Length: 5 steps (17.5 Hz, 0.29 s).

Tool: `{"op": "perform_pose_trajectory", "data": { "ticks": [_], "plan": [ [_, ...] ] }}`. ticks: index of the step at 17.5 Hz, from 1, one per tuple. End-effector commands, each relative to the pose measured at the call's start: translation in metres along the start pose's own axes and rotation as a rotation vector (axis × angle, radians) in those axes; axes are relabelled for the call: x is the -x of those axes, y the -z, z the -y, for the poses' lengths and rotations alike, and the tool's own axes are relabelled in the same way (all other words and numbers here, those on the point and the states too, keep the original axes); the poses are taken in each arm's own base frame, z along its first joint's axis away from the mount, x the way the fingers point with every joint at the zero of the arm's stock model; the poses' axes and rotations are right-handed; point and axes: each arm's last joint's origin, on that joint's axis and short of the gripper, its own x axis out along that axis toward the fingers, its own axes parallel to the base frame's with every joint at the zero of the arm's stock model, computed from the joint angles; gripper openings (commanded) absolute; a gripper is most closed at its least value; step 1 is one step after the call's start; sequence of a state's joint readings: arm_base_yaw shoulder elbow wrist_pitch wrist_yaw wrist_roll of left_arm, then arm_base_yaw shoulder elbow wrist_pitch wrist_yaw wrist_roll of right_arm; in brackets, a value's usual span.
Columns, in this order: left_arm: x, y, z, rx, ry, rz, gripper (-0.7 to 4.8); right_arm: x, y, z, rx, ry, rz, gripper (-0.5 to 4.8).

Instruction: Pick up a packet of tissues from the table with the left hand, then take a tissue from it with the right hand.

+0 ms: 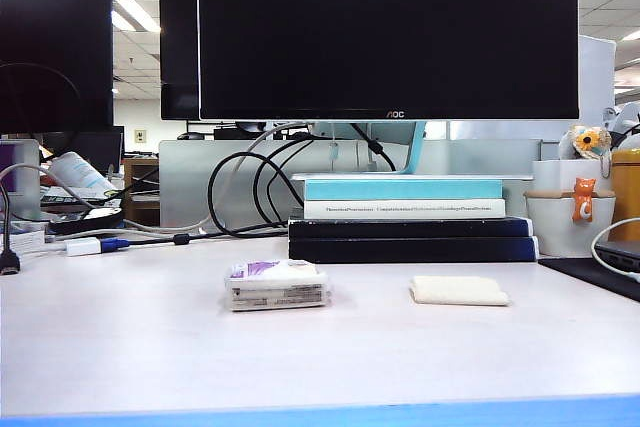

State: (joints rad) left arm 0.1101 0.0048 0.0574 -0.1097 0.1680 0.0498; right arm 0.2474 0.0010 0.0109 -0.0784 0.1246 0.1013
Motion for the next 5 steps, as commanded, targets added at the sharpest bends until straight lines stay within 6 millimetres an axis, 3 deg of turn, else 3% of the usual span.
{"op": "perform_pose_trajectory", "data": {
  "ticks": [1,5],
  "plan": [
    [0.0003,-0.001,-0.0003,0.003,-0.011,0.009,-0.06,-0.0008,0.003,0.0002,-0.011,0.004,-0.003,-0.02],
    [0.0003,-0.001,-0.0003,0.003,-0.012,0.009,-0.06,-0.0008,0.0042,0.0004,-0.008,0.009,-0.015,-0.01]
  ]
}}
